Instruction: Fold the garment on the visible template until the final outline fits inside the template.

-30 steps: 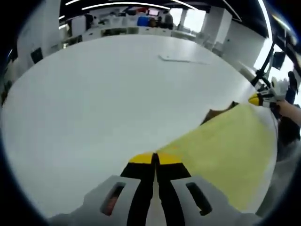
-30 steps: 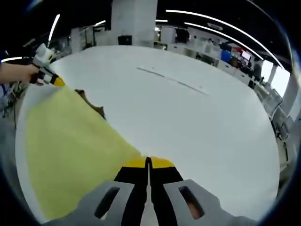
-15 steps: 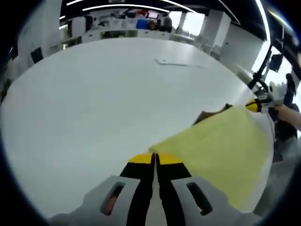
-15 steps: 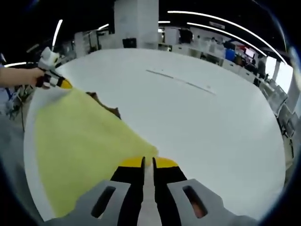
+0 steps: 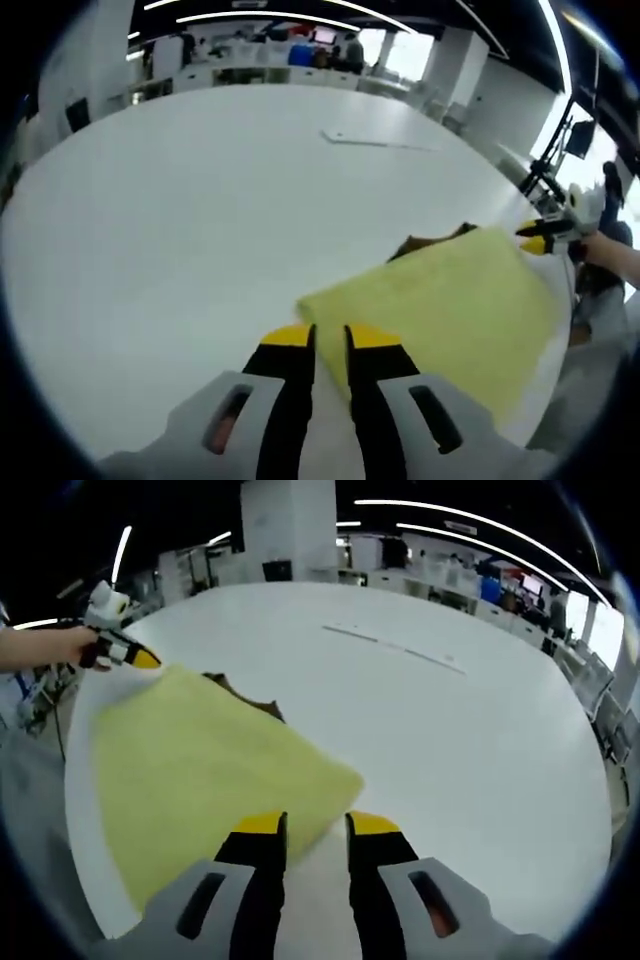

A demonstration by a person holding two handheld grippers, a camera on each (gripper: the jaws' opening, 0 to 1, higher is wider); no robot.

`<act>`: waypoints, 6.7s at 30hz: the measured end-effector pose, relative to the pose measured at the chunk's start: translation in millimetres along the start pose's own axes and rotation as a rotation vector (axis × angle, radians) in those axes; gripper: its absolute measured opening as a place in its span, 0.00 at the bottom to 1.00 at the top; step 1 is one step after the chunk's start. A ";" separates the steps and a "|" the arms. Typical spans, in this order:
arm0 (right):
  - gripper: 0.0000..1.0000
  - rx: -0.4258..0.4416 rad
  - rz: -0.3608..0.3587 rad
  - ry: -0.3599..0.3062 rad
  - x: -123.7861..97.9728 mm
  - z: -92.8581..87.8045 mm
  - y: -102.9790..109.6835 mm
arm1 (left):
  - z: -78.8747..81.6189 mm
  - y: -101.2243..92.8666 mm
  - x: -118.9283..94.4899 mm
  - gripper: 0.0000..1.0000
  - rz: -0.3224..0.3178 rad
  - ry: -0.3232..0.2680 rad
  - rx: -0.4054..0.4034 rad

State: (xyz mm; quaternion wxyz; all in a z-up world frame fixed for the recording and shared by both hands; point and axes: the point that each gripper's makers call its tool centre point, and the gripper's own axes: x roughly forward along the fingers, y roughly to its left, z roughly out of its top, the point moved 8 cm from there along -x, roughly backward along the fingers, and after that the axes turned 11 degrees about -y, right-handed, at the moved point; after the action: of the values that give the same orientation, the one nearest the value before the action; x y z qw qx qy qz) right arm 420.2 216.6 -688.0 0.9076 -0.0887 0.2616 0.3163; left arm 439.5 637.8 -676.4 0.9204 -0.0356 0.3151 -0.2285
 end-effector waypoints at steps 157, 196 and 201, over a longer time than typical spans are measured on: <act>0.02 -0.011 0.211 0.021 -82.1 -55.0 68.6 | -101.0 -52.7 -88.4 0.00 -0.131 0.067 0.013; 0.02 -0.302 0.395 0.177 -77.3 -41.4 55.7 | -67.4 -34.5 -83.6 0.00 -0.416 0.216 0.203; 0.02 -0.339 0.384 0.139 -76.6 -12.0 40.8 | -39.8 -32.3 -79.9 0.00 -0.418 0.167 0.227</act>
State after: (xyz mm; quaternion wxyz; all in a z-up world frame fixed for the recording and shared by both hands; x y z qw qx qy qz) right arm 339.1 204.2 -657.3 0.7830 -0.2097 0.2785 0.5151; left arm 347.1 647.5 -656.4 0.8221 0.0227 0.3481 -0.4500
